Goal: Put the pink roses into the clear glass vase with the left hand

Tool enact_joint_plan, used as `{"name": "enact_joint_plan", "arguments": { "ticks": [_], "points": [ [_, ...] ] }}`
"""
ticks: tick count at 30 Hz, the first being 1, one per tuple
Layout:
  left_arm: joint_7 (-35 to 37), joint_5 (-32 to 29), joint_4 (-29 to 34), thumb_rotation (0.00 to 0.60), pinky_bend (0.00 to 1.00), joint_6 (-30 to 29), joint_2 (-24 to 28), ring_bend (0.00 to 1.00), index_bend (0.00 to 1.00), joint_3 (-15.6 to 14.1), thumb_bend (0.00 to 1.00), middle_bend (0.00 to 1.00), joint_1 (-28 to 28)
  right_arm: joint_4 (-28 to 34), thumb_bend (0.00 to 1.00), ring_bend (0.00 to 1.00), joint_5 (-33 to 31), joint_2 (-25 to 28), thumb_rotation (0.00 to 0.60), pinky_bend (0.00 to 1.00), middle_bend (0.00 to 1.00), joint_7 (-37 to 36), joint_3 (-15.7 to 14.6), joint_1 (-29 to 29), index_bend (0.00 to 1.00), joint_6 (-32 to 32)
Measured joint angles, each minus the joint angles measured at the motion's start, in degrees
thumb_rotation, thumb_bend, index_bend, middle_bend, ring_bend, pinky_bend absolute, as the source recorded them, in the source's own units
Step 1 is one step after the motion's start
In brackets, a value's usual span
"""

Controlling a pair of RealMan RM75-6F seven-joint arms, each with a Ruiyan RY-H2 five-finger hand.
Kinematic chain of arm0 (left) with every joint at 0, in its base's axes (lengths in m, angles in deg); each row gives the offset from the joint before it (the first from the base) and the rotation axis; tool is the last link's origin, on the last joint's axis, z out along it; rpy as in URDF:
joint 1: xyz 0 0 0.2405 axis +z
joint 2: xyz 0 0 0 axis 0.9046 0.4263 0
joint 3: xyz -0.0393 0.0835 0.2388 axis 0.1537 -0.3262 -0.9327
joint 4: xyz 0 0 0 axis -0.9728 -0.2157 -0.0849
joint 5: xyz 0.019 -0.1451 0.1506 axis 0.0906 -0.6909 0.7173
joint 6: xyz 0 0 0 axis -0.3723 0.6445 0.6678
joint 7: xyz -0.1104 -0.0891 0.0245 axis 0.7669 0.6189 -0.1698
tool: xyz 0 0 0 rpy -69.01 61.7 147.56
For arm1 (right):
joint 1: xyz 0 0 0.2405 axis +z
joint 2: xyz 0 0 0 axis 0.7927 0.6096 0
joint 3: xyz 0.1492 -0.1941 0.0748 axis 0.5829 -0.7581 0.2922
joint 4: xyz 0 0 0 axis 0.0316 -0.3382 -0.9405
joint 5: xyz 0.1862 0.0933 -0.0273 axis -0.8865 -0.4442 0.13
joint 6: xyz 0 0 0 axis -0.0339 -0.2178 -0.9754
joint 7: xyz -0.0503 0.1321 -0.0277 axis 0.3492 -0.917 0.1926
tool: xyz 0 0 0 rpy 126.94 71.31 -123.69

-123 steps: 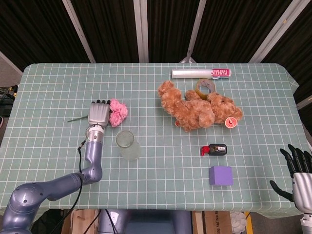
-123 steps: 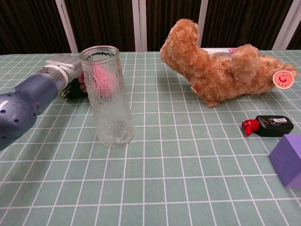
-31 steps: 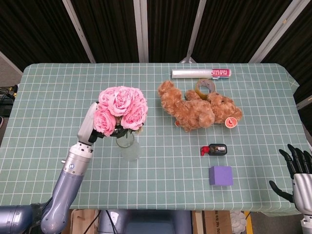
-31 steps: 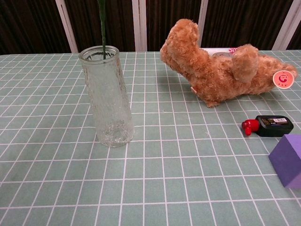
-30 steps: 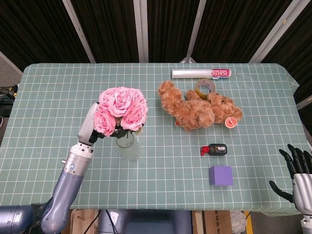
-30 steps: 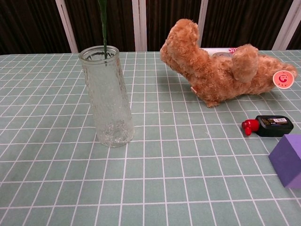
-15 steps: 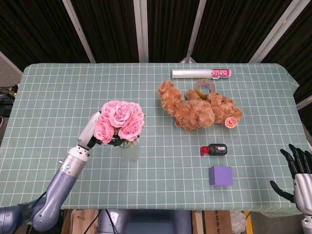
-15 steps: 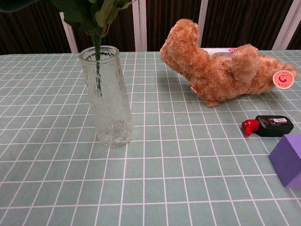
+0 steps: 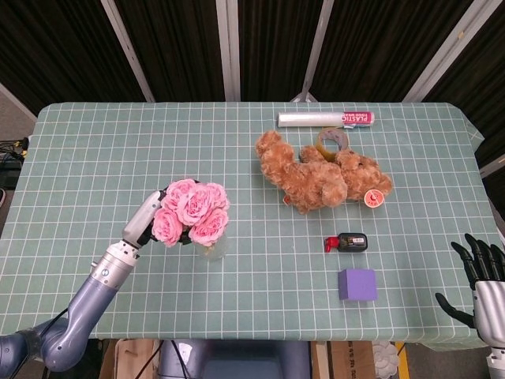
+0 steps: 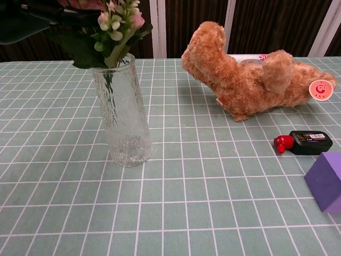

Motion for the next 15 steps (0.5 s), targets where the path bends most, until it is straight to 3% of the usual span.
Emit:
{"name": "enact_joint_plan", "arguments": {
  "ticks": [7,15],
  "points": [
    [2.9,4.3,-0.5,0.600,0.06,2.8,5.2,0.00,0.09,-1.7,0.22,0.02,0.3,0.0,0.22,0.00,0.6,0.2,0.600,0.00,0.06,-0.7,-0.1,-0.2,0.15,-0.4],
    [6.5,7.4,2.7,0.600,0.04,3.3,16.1,0.00,0.06,-2.6,0.18,0.00,2.3,0.1,0.22,0.00,1.0,0.3,0.600,0.00,0.06,-0.8,-0.2,-0.3,0.15,-0.9]
  ]
}}
